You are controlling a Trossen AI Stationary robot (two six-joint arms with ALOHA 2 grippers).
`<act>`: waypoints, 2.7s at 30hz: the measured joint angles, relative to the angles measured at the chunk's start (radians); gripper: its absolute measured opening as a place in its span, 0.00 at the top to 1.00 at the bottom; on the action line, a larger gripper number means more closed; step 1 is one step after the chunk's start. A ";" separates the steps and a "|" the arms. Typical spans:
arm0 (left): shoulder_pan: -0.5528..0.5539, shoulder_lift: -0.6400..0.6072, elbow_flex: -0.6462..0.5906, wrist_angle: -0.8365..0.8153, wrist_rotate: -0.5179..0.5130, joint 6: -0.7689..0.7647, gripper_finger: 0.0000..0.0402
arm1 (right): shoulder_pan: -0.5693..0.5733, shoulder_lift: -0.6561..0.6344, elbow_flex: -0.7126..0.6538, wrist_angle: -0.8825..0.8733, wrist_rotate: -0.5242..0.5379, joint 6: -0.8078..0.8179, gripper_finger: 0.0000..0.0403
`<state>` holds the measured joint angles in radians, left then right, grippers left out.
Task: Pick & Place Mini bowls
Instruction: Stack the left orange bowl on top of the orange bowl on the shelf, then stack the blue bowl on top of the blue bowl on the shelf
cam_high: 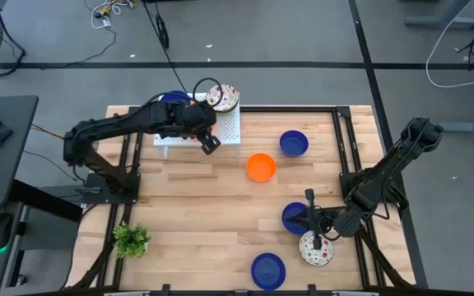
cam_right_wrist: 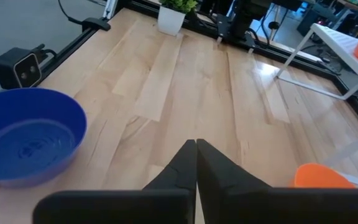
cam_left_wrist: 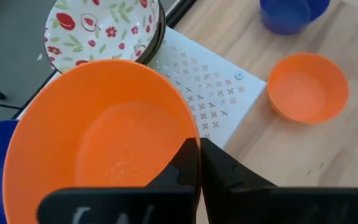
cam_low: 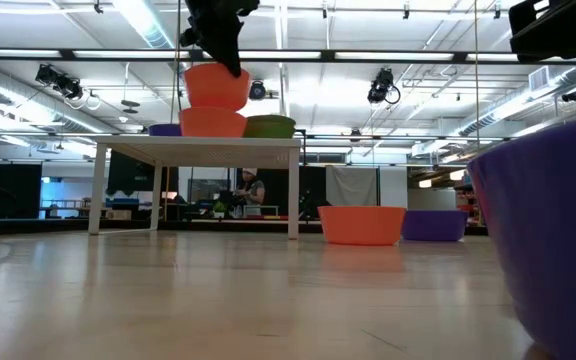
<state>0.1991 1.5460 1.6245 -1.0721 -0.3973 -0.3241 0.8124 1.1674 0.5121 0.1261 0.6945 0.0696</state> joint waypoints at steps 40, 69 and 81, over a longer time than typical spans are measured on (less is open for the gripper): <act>0.006 -0.016 -0.139 0.128 0.029 -0.033 0.67 | 0.000 0.000 0.000 0.000 -0.004 -0.003 0.98; -0.047 -0.016 -0.145 0.239 0.027 0.046 0.99 | -0.001 0.000 0.000 -0.009 -0.003 0.000 0.98; -0.419 0.145 -0.144 0.440 -0.051 0.139 0.99 | -0.001 0.000 0.000 -0.009 -0.003 0.000 0.98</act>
<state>-0.2203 1.6912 1.4803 -0.6316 -0.4485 -0.1852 0.8112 1.1671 0.5117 0.1170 0.6914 0.0700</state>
